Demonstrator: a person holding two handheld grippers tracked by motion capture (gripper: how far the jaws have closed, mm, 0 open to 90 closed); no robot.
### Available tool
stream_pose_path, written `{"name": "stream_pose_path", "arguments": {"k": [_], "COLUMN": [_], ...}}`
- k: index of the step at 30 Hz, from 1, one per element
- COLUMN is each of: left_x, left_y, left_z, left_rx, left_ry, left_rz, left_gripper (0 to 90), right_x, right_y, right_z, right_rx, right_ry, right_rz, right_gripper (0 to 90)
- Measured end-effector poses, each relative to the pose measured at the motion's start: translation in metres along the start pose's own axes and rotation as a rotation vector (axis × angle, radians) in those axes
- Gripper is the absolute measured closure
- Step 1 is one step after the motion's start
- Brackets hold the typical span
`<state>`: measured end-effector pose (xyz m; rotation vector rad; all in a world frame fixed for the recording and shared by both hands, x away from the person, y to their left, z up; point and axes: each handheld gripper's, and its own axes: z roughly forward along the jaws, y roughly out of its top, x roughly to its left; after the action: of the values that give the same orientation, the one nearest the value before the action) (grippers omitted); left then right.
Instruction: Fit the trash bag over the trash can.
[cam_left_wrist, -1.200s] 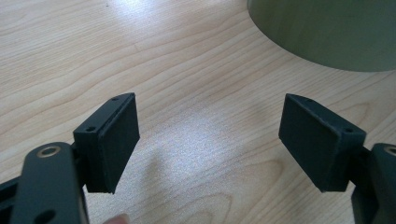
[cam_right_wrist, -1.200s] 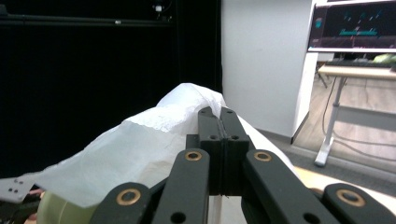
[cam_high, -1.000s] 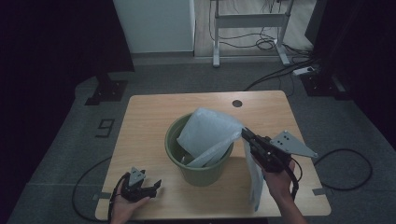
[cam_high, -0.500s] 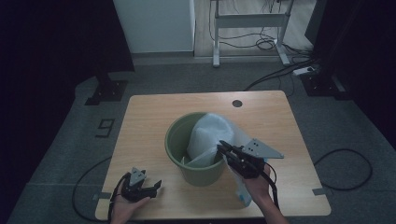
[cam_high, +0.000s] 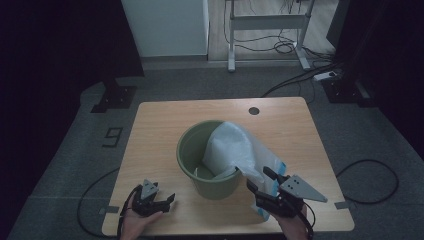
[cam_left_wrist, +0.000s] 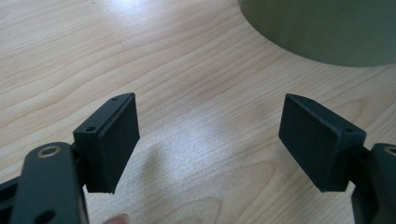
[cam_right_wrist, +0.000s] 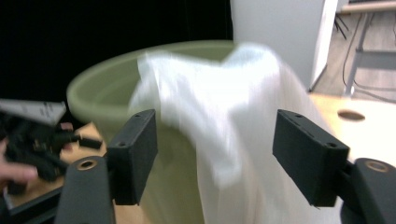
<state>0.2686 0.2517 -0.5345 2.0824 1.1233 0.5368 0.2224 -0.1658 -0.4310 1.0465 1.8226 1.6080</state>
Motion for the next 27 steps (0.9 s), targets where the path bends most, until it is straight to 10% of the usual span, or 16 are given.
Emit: {"name": "stream_pose_path", "arguments": {"k": [12, 21, 27], "left_x": [0.001, 0.0, 0.001], "left_y": [-0.001, 0.0, 0.002], "left_z": [0.002, 0.001, -0.002], "left_rx": [0.011, 0.004, -0.009], "left_ry": [0.007, 0.012, 0.014], "left_rz": [0.007, 0.007, -0.002], "left_gripper": [19.8, 19.8, 21.0], "right_x": [-0.013, -0.029, -0.039], "right_y": [-0.055, -0.065, -0.06], "right_z": [0.021, 0.022, 0.013], "right_rx": [0.121, 0.121, 0.06], "right_ry": [-0.164, -0.21, -0.285], "right_rz": [-0.013, -0.034, -0.05], "right_gripper": [30.4, 79.6, 88.7]}}
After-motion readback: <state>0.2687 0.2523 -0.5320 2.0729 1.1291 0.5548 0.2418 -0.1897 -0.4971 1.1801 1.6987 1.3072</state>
